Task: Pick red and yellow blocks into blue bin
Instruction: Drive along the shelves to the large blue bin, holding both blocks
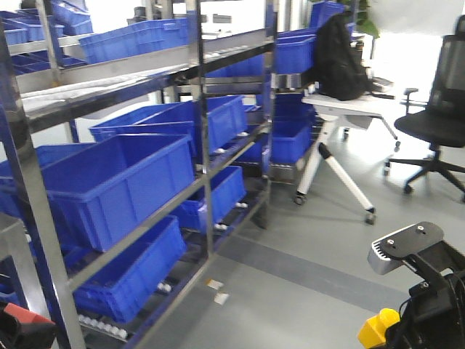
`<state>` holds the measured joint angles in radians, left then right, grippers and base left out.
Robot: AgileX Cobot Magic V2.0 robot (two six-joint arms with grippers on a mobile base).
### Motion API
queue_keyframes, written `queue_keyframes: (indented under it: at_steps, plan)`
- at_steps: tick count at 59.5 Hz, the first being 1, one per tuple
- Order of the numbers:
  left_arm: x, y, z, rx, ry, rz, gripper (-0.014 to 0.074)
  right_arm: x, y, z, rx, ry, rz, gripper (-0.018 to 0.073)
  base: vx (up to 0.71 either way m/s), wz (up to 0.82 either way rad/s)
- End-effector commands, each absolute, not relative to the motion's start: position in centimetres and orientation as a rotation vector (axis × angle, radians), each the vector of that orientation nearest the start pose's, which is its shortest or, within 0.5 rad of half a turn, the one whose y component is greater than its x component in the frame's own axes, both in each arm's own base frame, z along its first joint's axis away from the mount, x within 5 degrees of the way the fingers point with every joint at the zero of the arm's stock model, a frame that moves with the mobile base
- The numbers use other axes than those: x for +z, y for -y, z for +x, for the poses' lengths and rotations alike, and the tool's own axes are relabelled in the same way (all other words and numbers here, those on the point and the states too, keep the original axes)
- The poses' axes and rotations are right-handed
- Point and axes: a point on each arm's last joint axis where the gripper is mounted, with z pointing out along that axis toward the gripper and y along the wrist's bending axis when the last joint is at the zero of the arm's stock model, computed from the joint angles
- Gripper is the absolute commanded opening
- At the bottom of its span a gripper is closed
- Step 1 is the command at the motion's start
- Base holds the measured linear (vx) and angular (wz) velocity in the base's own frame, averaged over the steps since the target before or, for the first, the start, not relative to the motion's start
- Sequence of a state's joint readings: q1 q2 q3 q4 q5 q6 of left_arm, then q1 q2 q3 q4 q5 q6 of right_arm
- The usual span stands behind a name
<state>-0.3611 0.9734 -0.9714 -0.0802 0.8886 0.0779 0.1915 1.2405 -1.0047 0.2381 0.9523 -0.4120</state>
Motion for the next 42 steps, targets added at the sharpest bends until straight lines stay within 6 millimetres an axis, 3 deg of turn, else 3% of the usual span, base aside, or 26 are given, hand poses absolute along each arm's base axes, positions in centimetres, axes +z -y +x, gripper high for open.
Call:
queue_keyframes:
  at_steps: [1, 42]
  plan:
    - [37.09, 7.19, 17.04, -0.262, -2.232, 0.465, 0.0234, 32.37, -6.19, 23.06, 0.217, -2.470, -0.652, 0.0244, 0.36, 0.24]
    - [37.09, 7.19, 17.04, -0.262, -2.232, 0.465, 0.0234, 32.36, -6.19, 23.04, 0.218, -2.473, -0.653, 0.0244, 0.30, 0.49]
